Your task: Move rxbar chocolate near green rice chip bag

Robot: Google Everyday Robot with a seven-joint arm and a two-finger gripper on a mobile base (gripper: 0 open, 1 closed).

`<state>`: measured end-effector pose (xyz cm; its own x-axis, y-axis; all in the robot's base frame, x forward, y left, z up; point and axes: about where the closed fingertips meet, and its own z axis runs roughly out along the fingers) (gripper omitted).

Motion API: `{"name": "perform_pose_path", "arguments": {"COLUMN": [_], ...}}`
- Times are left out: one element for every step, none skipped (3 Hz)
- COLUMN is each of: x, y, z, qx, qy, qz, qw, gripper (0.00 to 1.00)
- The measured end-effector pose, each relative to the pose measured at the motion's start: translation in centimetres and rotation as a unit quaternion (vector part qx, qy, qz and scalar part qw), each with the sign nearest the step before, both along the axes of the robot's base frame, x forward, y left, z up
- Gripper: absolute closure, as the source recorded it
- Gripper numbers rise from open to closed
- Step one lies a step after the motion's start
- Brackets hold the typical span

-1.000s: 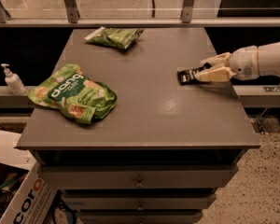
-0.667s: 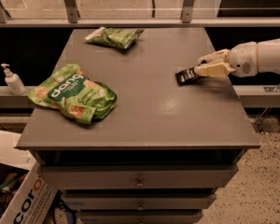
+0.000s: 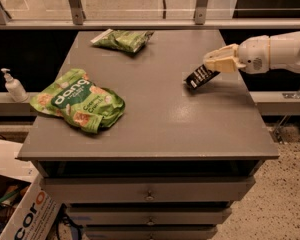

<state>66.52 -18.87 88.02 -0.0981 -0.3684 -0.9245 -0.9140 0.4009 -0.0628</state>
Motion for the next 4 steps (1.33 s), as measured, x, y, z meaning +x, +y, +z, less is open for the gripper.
{"name": "perform_pose_path", "arguments": {"x": [0.5,0.5,0.3,-0.8], "y": [1.5,1.6,1.8,3.7], "z": [1.6,1.6,1.4,2.6], "qx": [0.026,0.027,0.047,0.099], "qy": [-0.012,-0.012,-0.003,0.004], "qz": [0.007,0.008,0.003,-0.009], "qw": [0.9996,0.9995,0.9989,0.9951], "gripper": [1.00,1.00,1.00,1.00]}}
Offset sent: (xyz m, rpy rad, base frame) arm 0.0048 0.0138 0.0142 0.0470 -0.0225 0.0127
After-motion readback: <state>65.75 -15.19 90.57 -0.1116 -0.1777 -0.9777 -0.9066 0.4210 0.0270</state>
